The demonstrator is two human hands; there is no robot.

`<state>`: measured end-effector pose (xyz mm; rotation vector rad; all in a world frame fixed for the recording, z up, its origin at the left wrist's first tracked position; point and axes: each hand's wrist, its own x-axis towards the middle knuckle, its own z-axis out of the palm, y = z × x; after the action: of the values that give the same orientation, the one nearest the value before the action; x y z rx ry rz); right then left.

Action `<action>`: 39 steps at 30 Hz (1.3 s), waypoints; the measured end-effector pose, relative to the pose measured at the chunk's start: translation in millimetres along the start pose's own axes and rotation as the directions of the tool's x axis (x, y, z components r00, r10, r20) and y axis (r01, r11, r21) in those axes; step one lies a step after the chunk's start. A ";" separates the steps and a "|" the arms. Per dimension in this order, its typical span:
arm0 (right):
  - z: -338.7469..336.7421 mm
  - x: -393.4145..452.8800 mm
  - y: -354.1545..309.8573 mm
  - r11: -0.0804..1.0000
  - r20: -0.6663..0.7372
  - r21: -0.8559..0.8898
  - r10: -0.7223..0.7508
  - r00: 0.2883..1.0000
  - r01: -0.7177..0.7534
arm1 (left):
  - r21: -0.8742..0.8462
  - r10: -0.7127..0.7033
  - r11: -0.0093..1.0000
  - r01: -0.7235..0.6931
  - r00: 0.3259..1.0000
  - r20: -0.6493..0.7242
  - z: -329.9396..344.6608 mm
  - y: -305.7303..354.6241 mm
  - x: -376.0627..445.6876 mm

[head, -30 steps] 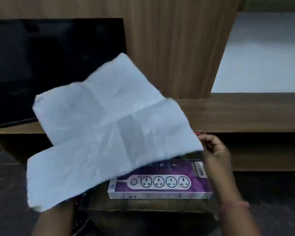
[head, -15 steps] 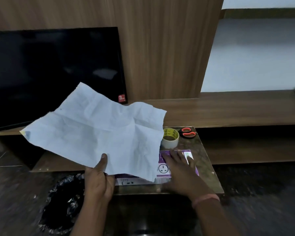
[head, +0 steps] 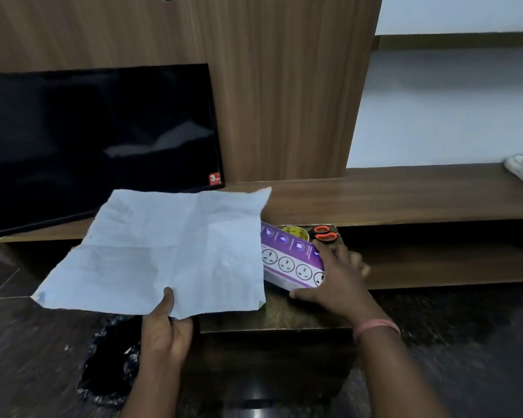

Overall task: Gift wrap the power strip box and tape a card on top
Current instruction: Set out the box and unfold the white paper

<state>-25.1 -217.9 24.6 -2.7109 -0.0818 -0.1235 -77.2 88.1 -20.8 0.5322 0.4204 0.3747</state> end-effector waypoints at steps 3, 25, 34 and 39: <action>-3.0 -6.1 9.9 0.995 -0.038 0.050 0.093 0.995 -0.091 | -0.002 -0.002 1.000 0.002 0.999 -0.041 -3.1 -0.1 -1.6; -19.5 -16.3 -53.4 -0.366 0.296 0.884 -0.043 0.954 -0.290 | 0.186 -0.052 0.981 0.057 0.998 -0.033 5.5 -65.7 -46.5; -38.3 -30.0 -68.2 0.179 0.201 0.965 -0.033 0.979 -0.192 | 0.273 -0.024 0.960 0.064 0.989 -0.145 17.4 -67.7 -68.0; -39.6 -30.6 -62.4 0.697 0.033 0.717 -0.039 0.999 0.004 | 0.637 0.194 0.771 0.016 0.946 -0.258 12.4 -59.8 -72.2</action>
<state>-63.2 -178.8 83.0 -1.9152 -0.1421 -0.0223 -118.9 3.2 -23.8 1.1714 0.8450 0.4089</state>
